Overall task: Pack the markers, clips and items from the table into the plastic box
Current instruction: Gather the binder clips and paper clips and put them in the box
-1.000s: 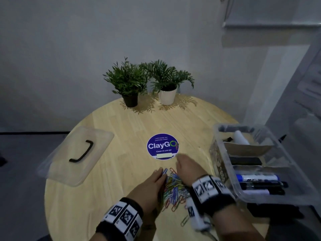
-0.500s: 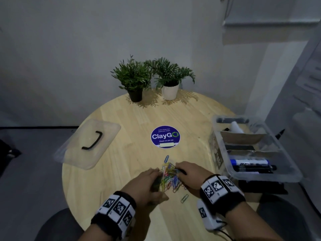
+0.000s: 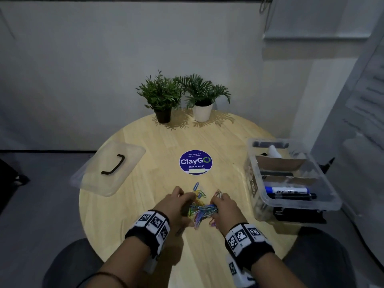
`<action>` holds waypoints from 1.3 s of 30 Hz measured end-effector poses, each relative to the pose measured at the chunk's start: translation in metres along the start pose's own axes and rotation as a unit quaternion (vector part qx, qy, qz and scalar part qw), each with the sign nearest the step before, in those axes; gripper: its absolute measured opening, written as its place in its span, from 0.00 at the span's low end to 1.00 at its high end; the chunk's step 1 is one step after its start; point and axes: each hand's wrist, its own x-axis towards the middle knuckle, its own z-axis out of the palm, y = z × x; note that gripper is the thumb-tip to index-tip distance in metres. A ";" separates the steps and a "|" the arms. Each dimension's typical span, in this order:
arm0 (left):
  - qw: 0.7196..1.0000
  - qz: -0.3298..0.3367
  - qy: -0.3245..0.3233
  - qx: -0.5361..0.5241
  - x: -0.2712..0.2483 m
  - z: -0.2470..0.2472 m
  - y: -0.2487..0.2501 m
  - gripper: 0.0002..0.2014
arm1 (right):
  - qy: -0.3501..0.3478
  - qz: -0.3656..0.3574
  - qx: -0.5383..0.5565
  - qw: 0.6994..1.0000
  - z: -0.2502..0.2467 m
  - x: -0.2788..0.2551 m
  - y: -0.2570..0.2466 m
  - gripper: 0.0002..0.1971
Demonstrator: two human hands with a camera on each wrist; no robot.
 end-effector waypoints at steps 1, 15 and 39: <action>1.000 0.003 -0.002 0.025 0.002 -0.001 0.001 0.42 | 0.004 0.002 0.002 1.000 0.000 0.000 0.001 0.12; 0.985 -0.032 0.065 0.154 -0.001 0.004 0.020 0.17 | 0.072 0.047 0.138 0.987 -0.020 -0.005 0.004 0.13; 0.973 -0.030 0.213 -0.080 -0.009 -0.010 0.023 0.13 | 0.247 0.183 0.074 0.949 -0.225 0.061 0.114 0.08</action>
